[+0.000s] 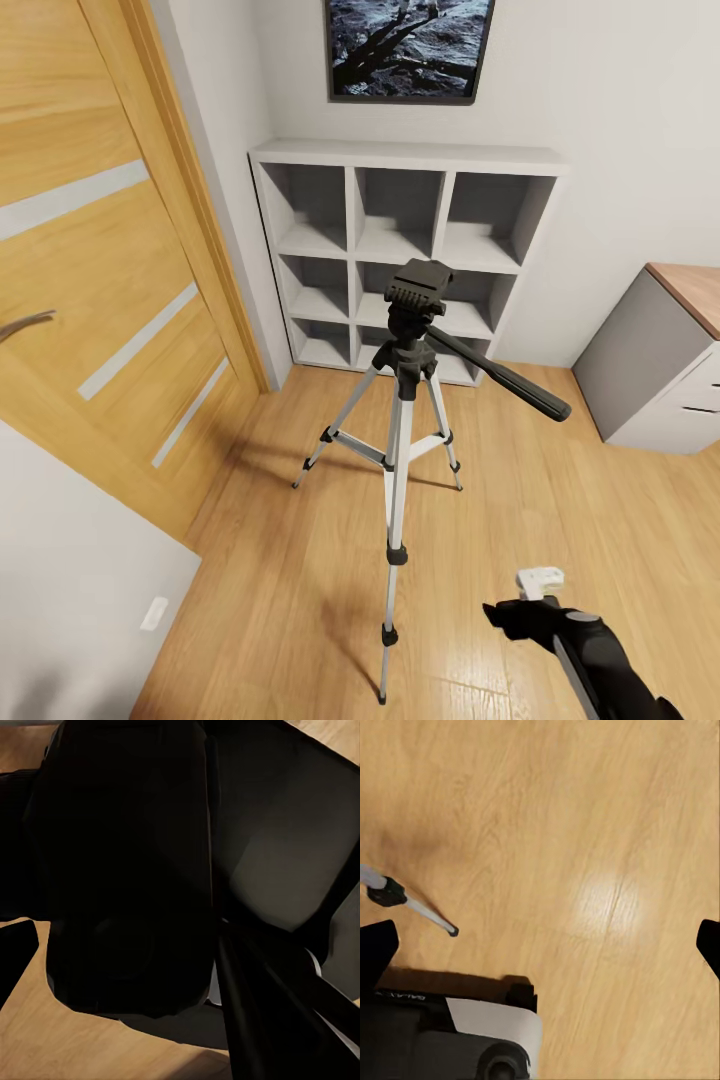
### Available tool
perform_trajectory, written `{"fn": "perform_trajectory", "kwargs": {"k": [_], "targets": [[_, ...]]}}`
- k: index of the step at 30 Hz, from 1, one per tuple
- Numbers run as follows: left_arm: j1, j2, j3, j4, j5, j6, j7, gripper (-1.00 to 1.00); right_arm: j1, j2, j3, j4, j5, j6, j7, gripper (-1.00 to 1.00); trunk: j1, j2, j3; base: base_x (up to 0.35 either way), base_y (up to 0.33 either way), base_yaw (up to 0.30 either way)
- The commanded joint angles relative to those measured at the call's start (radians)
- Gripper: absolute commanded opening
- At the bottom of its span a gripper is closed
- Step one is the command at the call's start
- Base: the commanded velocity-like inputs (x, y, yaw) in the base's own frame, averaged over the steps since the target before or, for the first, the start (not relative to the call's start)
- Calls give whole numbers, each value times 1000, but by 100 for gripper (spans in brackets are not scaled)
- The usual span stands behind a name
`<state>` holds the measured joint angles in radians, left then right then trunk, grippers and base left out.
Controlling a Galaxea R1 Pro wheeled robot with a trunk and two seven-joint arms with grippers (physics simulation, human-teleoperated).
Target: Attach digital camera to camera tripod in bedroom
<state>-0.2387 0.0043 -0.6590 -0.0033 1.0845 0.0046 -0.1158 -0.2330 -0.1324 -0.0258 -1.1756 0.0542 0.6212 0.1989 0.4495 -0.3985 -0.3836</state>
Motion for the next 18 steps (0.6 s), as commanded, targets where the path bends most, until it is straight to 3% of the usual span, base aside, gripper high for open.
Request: {"fn": "perform_trajectory", "kwargs": {"k": [1, 6, 10, 18], "targets": [[0, 0, -8, 0, 8, 0, -5, -100, 0, 0, -2, -44, 7, 29, 24, 100, 0, -2, -2, 0, 0, 0], [0, 0, -8, 0, 8, 0, -5, -100, 0, 0, -2, -265, 9, 137, 140, 100, 0, -2, -2, 0, 0, 0], [0, 0, -8, 0, 8, 0, -5, -100, 4, 1, -1, -351, 11, 182, 187, 100, 0, -2, -2, 0, 0, 0], [0, 0, -8, 0, 8, 0, -5, -100, 0, 7, 2, -391, 9, 209, 255, 100, 0, -2, -2, 0, 0, 0]]}}
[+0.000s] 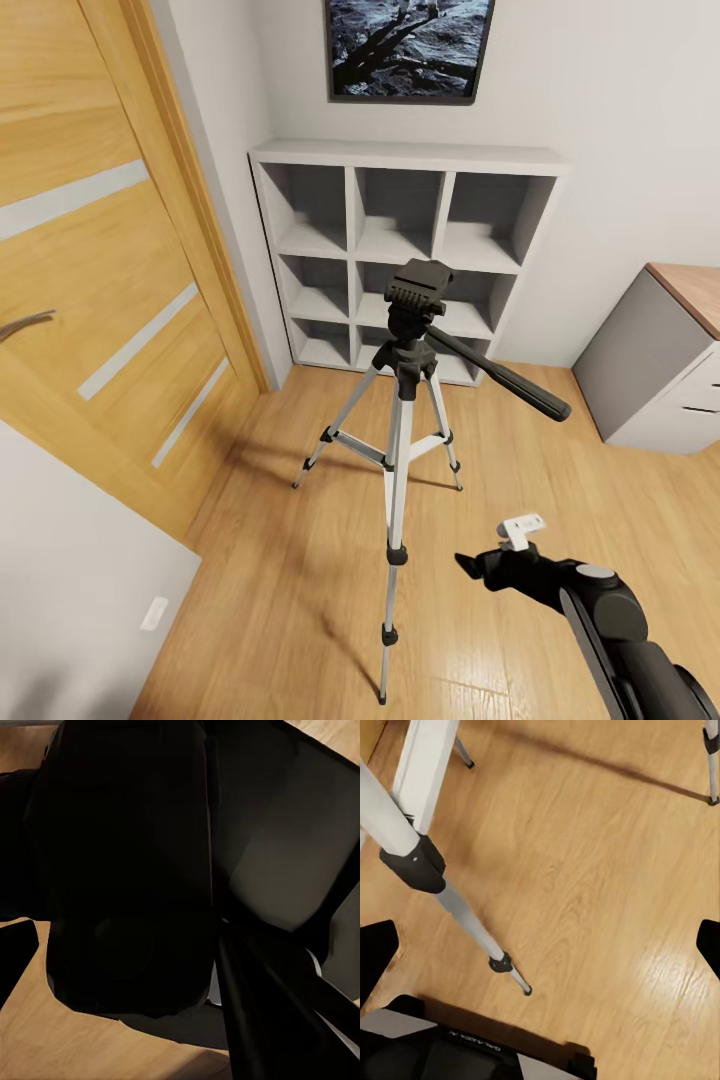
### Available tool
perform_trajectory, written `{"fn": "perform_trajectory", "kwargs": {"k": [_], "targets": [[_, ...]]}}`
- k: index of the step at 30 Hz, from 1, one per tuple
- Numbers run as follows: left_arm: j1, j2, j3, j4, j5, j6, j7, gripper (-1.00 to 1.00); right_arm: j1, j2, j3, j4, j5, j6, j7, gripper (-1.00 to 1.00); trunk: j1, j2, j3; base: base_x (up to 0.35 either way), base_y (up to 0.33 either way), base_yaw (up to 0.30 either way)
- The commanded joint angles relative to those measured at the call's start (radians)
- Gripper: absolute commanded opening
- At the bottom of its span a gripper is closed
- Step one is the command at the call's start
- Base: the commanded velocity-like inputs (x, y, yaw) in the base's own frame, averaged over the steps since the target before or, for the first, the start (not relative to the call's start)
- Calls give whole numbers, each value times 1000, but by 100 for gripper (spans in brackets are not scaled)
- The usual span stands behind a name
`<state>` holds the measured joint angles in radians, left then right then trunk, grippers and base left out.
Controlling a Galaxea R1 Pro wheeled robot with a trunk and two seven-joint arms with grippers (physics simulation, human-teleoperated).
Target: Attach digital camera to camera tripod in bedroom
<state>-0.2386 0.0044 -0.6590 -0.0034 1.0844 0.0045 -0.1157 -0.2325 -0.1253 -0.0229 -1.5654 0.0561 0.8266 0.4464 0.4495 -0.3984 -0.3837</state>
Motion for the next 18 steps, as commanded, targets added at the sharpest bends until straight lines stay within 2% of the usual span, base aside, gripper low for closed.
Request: {"fn": "perform_trajectory", "kwargs": {"k": [1, 8, 11, 15, 18], "targets": [[0, 0, -8, 0, 8, 0, -5, -100, -1, 0, -1, -2, 6, 4, 20, 100, 0, -2, -1, 0, 0, 0], [-1, 0, -8, 1, 8, 0, -5, -100, -18, 1, 0, -6, 6, 12, 130, 100, 0, -2, -1, 0, 0, 0], [0, 0, -8, 1, 8, 0, -5, -100, -23, 1, 0, -7, 6, 13, 142, 100, 0, -2, -1, 0, 0, 0], [1, 0, -8, 1, 8, 2, -4, -100, -46, 23, -8, 16, 21, 32, 137, 100, 0, -2, -1, 0, 0, 0], [1, 0, -8, 2, 8, 2, -4, -100, -63, 15, -16, -1, 22, 15, 134, 100, 0, -2, -1, 0, 0, 0]]}}
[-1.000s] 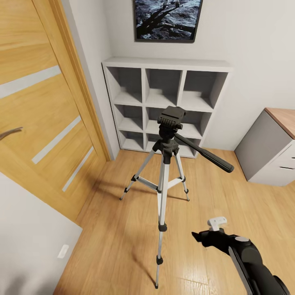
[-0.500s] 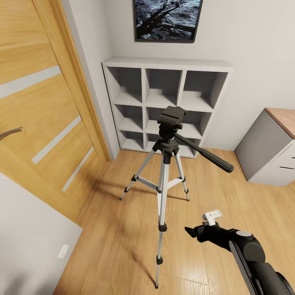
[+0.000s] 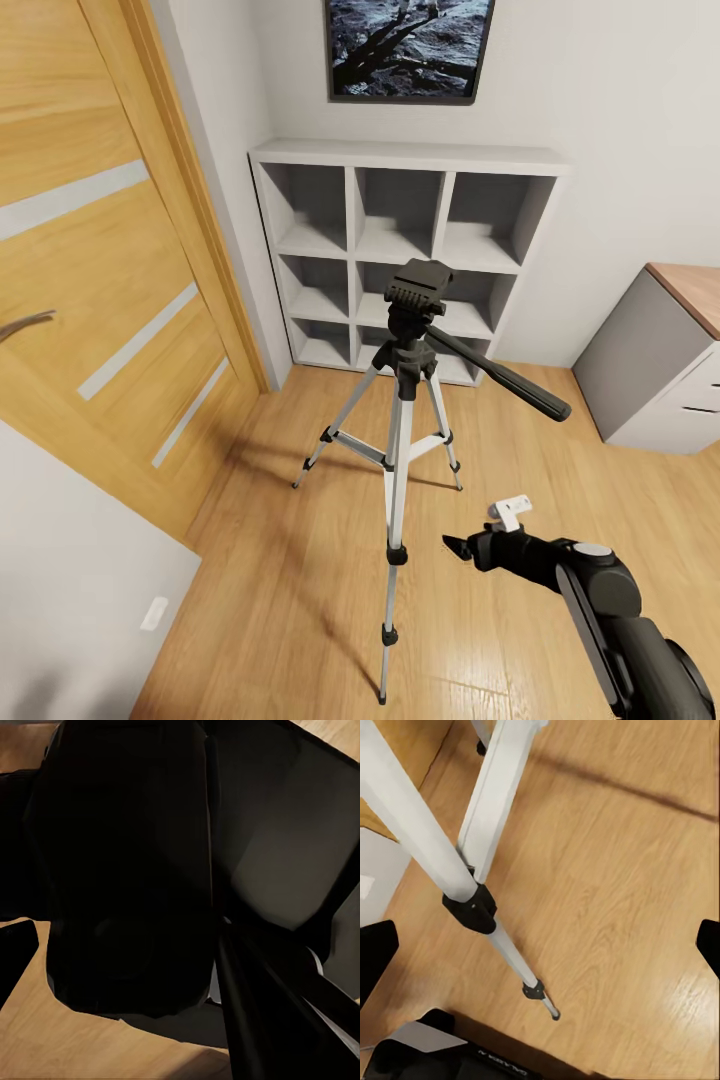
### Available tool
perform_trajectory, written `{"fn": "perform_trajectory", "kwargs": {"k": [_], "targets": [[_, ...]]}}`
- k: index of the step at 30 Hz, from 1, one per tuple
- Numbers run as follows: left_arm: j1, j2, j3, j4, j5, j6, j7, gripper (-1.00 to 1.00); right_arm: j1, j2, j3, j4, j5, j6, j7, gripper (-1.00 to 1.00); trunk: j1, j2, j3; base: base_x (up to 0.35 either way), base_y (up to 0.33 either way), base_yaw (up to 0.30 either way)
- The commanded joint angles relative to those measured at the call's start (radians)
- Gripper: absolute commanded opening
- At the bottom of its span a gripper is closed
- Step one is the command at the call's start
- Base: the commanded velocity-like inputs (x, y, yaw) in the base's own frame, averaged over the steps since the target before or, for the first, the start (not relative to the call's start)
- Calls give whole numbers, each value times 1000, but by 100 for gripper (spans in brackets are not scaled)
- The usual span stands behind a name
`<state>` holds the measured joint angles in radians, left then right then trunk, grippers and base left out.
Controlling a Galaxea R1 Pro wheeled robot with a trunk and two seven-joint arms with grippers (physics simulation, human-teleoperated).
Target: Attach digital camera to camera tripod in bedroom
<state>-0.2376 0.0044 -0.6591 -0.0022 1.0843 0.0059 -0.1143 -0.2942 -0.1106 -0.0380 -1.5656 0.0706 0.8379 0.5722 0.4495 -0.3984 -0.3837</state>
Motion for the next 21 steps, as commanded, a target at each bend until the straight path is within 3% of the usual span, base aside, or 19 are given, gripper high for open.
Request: {"fn": "perform_trajectory", "kwargs": {"k": [1, 9, 21], "targets": [[0, 0, -8, 0, 8, 0, -5, -100, -5, -1, -2, -4, 8, -2, 7, 100, 0, -2, -1, 0, 0, 0], [0, 0, -8, 0, 8, 0, -5, -100, 17, -3, -7, -9, 8, -12, 3, 100, 0, -2, -1, 0, 0, 0], [0, 0, -8, 0, 8, 0, -5, -100, -48, -2, -8, -10, 4, 8, 5, 100, 0, -2, -1, 0, 0, 0]]}}
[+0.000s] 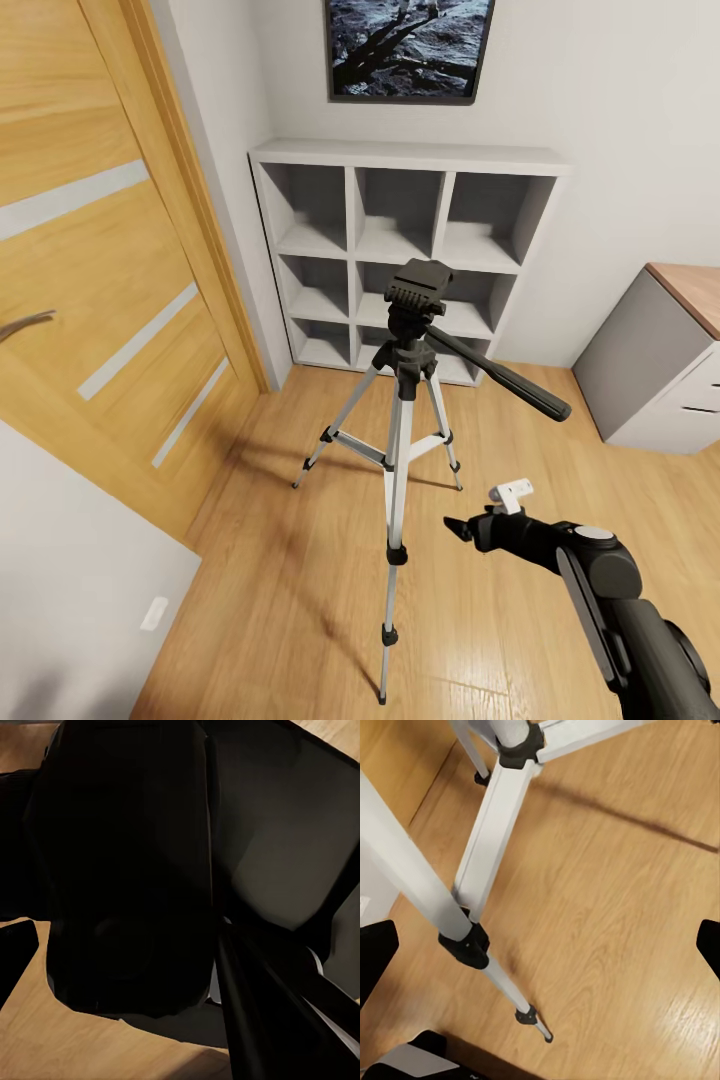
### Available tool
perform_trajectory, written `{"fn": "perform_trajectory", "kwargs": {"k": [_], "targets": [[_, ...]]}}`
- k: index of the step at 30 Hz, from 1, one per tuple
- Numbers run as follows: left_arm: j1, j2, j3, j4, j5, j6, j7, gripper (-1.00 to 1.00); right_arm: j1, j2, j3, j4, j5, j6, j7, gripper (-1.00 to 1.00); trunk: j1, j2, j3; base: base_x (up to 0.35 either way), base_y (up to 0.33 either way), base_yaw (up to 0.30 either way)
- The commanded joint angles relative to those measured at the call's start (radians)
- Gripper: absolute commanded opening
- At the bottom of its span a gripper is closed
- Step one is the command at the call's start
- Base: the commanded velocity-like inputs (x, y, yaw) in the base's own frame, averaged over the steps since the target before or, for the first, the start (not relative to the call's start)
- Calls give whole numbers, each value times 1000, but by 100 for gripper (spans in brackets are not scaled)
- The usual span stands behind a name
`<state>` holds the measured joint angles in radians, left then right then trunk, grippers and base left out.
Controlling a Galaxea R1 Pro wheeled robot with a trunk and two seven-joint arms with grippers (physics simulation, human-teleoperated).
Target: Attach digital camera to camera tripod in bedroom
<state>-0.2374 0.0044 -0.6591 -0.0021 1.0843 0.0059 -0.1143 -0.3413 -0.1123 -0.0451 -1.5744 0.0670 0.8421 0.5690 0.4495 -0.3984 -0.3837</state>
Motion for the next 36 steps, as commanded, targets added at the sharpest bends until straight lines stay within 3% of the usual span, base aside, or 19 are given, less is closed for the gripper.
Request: {"fn": "perform_trajectory", "kwargs": {"k": [1, 5, 15, 17, 18, 29, 30, 36], "targets": [[0, 0, -8, 0, 8, 1, -5, -100, -7, 1, -1, -1, 7, 9, 8, 100, 0, -2, -1, 0, 0, 0], [-1, 0, -8, 0, 8, 1, -5, -100, -29, 10, -1, -1, 7, 32, 8, 100, 0, -2, -1, 0, 0, 0], [-1, 1, -8, 0, 8, 2, -5, -100, -85, 66, 0, -1, 8, 89, 5, 100, 0, -2, -1, 0, 0, 0], [-1, 0, -8, 0, 8, 2, -5, -100, -96, 68, 0, -1, 8, 97, 5, 100, 0, -2, -1, 0, 0, 0], [0, 0, -8, 0, 8, 2, -5, -100, -188, 69, 0, -1, 8, 96, 5, 100, 0, -2, -1, 0, 0, 0], [0, 0, -8, 0, 8, 2, -5, -100, -209, 68, 1, -2, 7, 96, 10, 100, 0, -2, -1, 0, 0, 0], [0, 0, -8, 0, 8, 2, -5, -100, -243, 68, 1, -2, 7, 118, 11, 100, 0, -2, -1, 0, 0, 0], [0, 0, -8, 0, 8, 2, -5, -100, -285, 68, 1, -1, 7, 203, 13, 100, 0, -2, -1, 0, 0, 0]]}}
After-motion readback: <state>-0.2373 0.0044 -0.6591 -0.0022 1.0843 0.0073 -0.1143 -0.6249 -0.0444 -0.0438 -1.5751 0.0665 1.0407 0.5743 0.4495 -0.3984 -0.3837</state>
